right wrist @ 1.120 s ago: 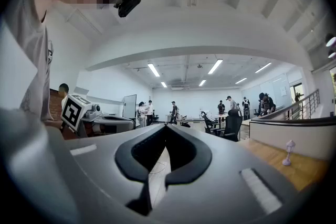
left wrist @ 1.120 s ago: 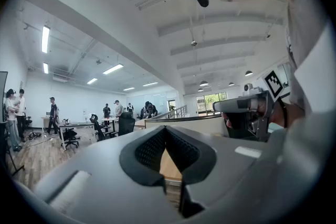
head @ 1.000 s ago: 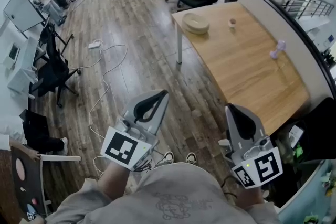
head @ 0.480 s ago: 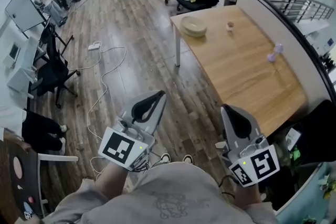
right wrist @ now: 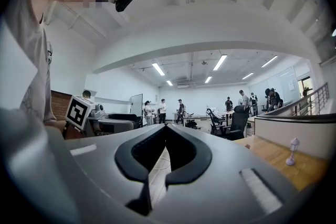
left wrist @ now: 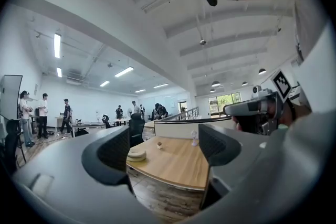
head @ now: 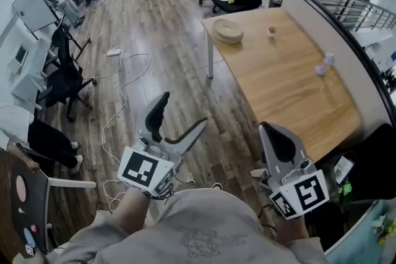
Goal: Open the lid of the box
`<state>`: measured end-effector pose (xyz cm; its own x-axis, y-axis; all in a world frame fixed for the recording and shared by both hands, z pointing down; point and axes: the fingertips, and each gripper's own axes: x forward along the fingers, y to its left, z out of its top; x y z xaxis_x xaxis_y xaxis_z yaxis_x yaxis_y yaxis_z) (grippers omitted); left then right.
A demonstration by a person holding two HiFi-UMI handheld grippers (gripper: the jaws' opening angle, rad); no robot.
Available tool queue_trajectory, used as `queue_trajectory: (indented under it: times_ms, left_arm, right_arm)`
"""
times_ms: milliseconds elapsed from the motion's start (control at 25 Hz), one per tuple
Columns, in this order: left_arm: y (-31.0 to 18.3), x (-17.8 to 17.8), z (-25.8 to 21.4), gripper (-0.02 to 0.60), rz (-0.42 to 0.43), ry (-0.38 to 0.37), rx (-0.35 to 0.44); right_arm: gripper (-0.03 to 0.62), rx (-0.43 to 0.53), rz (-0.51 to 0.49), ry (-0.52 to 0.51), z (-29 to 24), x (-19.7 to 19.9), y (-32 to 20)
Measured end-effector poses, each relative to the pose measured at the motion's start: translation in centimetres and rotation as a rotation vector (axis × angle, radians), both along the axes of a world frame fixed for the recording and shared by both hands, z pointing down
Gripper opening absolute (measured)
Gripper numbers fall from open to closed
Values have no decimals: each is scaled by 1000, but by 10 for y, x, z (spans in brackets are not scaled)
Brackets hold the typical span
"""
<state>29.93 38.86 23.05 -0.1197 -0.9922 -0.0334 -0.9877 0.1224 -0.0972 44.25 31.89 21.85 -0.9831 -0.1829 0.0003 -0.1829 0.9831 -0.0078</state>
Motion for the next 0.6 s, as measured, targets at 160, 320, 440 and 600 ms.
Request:
queue_trajectory:
  times_ms: [160,320,440,600]
  left_arm:
    - [-3,7,5,408,-25,-15,-13]
    - [-4,5,11,407,-56,-16,-36]
    - [-7,-5,12,407,-73,-13,-31]
    - [-19,-22,17,407,-81,-24,-39]
  right_arm:
    - [12,50,-19,-24,-2,11,-6]
    - [17,19,-9,-66,-7,15,-20]
    - [91,-6,30,-104,-12,11,-36]
    - [103,-19,52,-98,-5,-6,-54]
